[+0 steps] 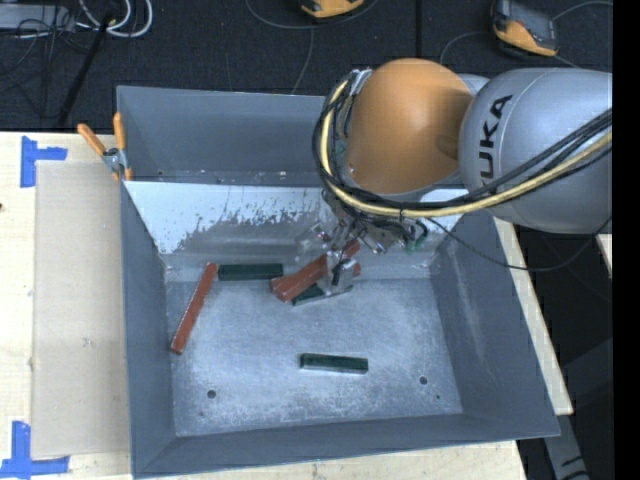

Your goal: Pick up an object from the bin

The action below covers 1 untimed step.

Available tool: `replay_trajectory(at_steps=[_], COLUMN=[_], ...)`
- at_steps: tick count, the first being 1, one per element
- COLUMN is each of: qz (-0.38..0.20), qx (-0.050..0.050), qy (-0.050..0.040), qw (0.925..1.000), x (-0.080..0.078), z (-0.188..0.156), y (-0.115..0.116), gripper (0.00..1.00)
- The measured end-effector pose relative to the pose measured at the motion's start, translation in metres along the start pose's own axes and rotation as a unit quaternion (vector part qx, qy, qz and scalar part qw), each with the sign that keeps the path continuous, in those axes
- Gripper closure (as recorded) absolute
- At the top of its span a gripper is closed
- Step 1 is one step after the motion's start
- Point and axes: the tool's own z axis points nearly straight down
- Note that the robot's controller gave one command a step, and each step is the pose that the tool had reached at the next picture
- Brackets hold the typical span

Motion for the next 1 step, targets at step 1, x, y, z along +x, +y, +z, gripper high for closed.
replay_trajectory(at_steps=[1], qz=[0.006], qx=[-0.002], qy=[-0.0003], qw=[1.0], x=[-0.0118], z=[-0.0688], y=[0.0386], gripper=[1.0])
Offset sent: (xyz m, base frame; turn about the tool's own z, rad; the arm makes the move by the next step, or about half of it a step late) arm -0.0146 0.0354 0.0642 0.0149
